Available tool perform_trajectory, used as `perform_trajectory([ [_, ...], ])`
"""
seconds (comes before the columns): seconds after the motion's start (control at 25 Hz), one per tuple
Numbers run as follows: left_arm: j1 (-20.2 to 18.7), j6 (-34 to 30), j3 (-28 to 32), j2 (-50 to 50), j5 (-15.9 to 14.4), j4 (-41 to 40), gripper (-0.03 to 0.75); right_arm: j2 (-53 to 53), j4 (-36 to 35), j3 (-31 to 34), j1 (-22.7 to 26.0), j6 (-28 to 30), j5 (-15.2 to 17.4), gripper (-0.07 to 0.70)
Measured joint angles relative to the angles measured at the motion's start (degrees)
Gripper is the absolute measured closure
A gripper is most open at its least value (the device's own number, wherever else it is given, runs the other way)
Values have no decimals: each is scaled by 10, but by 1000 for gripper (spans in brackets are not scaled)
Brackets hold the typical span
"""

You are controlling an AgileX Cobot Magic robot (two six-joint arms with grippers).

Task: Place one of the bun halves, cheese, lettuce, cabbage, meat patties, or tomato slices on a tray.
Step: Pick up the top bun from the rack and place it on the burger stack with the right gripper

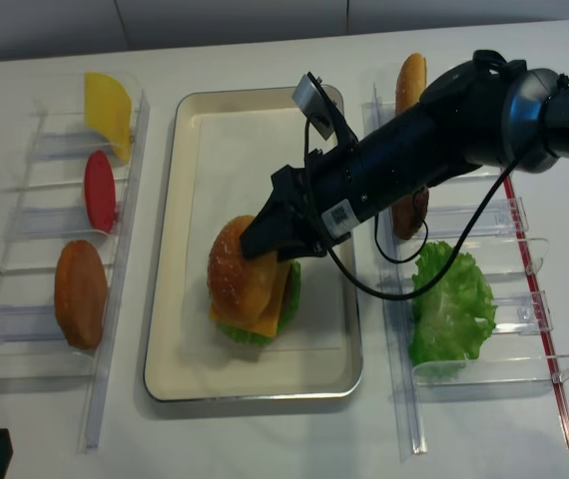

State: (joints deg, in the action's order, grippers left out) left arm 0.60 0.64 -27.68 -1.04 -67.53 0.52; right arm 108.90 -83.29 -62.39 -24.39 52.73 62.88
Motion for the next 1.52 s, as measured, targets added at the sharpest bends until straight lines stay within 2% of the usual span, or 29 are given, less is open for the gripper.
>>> perform_trajectory([
  [0.08, 0, 0, 0, 0, 0, 0, 260, 0, 7, 0, 1, -4, -1, 269],
  [0.2, 0, 0, 0, 0, 0, 0, 259, 1, 15, 0, 11, -8, -1, 248],
  [0.4, 0, 0, 0, 0, 0, 0, 259, 3, 18, 0, 24, -9, -2, 244],
  [0.64, 0, 0, 0, 0, 0, 0, 260, 3, 37, 0, 26, -9, -29, 244],
  [0.92, 0, 0, 0, 0, 0, 0, 260, 3, 55, 0, 33, -5, -35, 244],
  [1.16, 0, 0, 0, 0, 0, 0, 260, 3, 57, 0, 74, -2, -12, 244],
  [1.36, 0, 0, 0, 0, 0, 0, 259, 3, 60, -1, 107, 9, 30, 244],
  [1.52, 0, 0, 0, 0, 0, 0, 260, -3, 86, -25, 112, 13, 37, 245],
])
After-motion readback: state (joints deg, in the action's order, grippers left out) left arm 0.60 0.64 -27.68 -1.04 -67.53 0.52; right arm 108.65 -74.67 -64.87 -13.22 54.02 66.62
